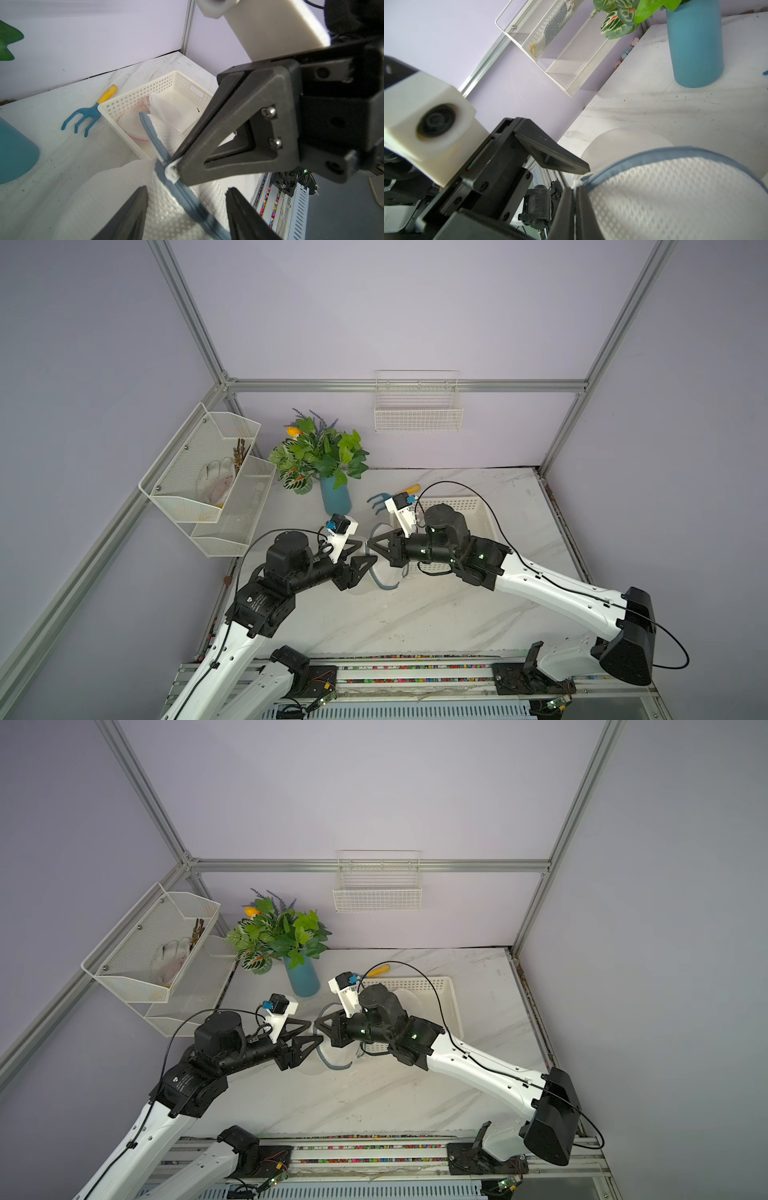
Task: Turn the laundry bag inside out
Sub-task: Zip the zipper on the laundry bag.
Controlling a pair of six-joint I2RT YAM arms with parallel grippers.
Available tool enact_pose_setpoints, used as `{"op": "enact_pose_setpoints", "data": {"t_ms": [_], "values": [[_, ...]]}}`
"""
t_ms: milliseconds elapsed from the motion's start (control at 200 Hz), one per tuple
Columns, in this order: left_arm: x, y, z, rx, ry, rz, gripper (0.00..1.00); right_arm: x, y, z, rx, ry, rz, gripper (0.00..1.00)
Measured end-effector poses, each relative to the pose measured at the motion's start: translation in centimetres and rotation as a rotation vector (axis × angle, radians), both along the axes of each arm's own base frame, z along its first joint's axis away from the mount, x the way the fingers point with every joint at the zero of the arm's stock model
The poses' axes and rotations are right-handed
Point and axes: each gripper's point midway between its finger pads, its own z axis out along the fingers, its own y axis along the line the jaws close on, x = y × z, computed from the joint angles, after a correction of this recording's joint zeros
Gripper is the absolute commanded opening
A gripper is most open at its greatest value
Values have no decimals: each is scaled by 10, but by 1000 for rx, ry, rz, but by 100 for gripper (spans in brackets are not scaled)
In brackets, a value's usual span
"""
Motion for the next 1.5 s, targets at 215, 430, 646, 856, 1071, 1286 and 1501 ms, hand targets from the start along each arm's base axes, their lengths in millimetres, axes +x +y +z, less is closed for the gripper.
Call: {"op": "enact_pose_setpoints", "data": {"t_ms": [215, 430, 646, 856, 1071, 1286, 1501], "values": [[6, 10, 2, 30, -6, 64, 54, 4, 0, 7, 9, -14, -35, 0], [7, 13, -5, 62, 19, 82, 38, 5, 0, 8, 9, -17, -41, 0], [12, 10, -11, 84, 35, 70, 11, 3, 3, 13, 16, -23, -35, 0], [10, 9, -4, 73, 12, 60, 0, 10, -1, 16, 13, -34, -62, 0], [4, 10, 9, 43, -34, 55, 0, 35, -27, 23, 29, -30, -131, 0], [-5, 13, 19, -20, -94, 59, 0, 57, -80, 10, 33, 12, -254, 0], [-7, 15, 17, -55, -100, 74, 3, 56, -90, -6, 24, 54, -266, 0]]}}
